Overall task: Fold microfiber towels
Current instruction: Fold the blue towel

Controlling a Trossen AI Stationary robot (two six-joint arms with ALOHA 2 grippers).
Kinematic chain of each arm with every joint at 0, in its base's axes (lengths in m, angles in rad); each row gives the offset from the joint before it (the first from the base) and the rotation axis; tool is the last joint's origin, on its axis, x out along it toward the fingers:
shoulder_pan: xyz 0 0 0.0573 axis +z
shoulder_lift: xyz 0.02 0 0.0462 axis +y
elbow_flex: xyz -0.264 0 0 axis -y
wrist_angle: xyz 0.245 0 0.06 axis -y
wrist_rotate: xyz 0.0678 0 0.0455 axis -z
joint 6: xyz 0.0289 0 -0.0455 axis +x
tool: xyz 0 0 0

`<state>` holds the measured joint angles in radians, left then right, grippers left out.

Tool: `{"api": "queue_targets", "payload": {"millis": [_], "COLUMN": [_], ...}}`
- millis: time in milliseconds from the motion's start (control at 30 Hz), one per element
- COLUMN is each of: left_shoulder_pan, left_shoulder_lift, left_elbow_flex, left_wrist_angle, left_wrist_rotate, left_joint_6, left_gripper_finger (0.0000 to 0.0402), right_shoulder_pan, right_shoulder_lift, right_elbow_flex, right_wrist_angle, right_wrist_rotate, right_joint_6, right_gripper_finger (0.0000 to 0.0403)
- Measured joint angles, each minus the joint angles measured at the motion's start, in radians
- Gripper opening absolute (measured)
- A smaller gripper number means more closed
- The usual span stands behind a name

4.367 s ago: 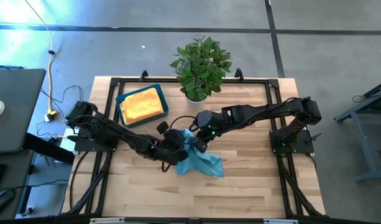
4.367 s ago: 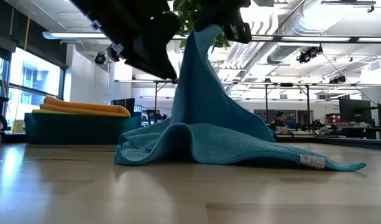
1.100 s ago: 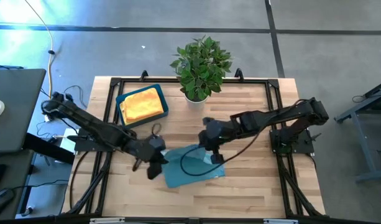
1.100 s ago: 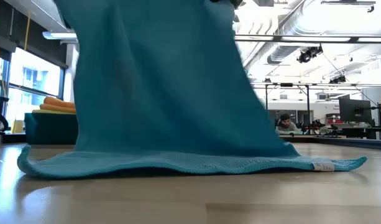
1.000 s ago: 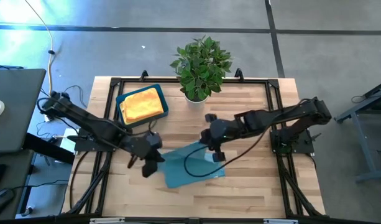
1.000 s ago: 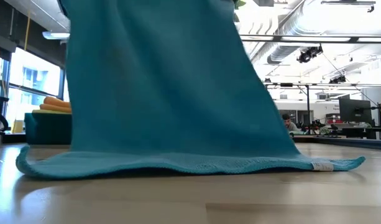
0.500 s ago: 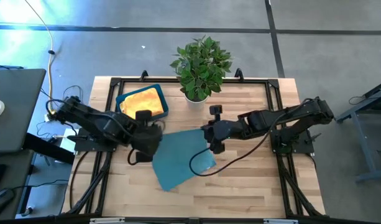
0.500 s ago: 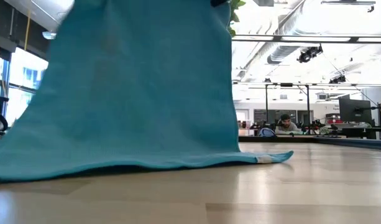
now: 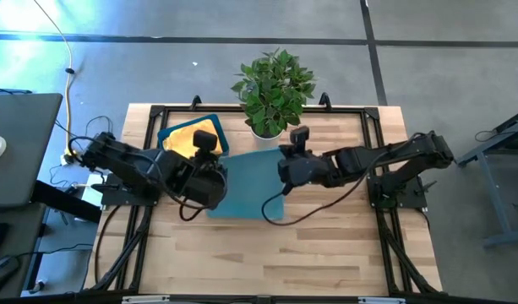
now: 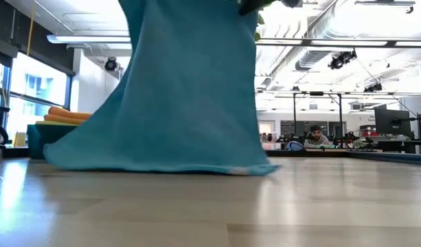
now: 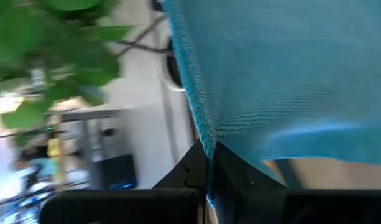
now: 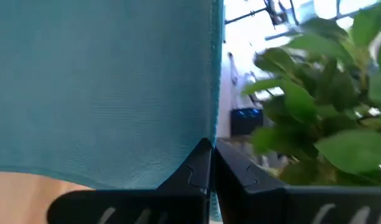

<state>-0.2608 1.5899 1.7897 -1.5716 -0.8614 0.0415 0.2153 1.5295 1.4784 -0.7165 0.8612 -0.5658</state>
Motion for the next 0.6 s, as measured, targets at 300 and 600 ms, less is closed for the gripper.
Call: {"api": "queue_targets", "payload": {"millis": [300,600], "left_shoulder_pan": [0.069,0.057], "left_shoulder_lift": [-0.004,-0.004], "left_elbow_flex": [0.000,0.055], "left_wrist_angle": [0.002,0.012], "left_wrist_rotate": [-0.375,-0.199], "left_joint_6": [0.137,-0.027], "left_gripper_finger": [0.0000,0.0000], "right_shoulder_pan": [-0.043,-0.025], "right_shoulder_lift": [-0.018,-0.080], "right_elbow_flex": [0.000,0.002], "right_wrist_angle": [0.126,0.289], "right_wrist_rotate": [0.215,0.263], "right_joint_6": [-0.243,-0.292], "right_gripper_finger": [0.0000,0.0000]}}
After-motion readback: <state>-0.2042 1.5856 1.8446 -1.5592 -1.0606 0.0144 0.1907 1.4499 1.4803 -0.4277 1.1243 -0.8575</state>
